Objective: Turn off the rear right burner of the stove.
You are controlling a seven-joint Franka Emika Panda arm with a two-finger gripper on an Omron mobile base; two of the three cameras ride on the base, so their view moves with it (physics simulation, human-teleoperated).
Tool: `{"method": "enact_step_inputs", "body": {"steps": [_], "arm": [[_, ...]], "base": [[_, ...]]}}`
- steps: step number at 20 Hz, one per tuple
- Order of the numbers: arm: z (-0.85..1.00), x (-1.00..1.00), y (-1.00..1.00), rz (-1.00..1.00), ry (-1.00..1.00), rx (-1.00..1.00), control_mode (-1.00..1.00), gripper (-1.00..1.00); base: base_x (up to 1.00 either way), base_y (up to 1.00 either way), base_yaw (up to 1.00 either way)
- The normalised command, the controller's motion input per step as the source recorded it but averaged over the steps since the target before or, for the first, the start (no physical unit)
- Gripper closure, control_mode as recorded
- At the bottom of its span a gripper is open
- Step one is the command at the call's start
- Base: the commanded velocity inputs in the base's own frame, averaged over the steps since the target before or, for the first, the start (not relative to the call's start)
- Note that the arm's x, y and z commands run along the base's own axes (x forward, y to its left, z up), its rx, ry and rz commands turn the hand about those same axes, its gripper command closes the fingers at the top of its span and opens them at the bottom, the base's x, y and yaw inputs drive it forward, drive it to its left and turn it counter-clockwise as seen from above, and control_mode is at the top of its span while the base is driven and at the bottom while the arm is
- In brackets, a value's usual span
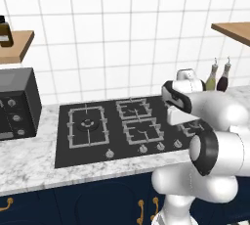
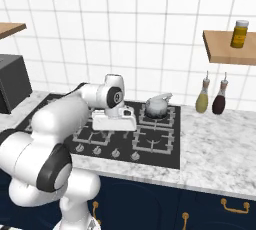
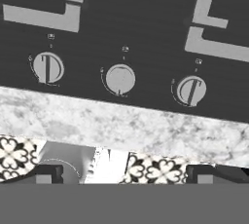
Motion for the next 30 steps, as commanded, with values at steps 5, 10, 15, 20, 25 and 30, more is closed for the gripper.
{"method": "enact_step_inputs", "body": {"steps": [5, 10, 15, 20, 25, 30], "arm": [[-0.31, 0.49, 0.0, 0.02, -0.01, 0.0, -1.0, -1.0], [-0.3, 0.48, 0.0, 0.0, -0.02, 0.0, -1.0, -1.0], [-0.34, 0.21, 0.0, 0.01, -0.12, 0.0, -1.0, -1.0], [-0.34, 0.1, 0.0, 0.01, -0.13, 0.0, -1.0, -1.0], [-0.31, 0.0, 0.0, 0.01, -0.11, 0.0, -1.0, -1.0], [-0.26, 0.0, 0.0, 0.0, -0.14, 0.0, -1.0, -1.0]], "base": [[0.0, 0.0, 0.0], [0.0, 0.0, 0.0], [0.0, 0.0, 0.0], [0.0, 0.0, 0.0], [0.0, 0.0, 0.0], [0.0, 0.0, 0.0]]}}
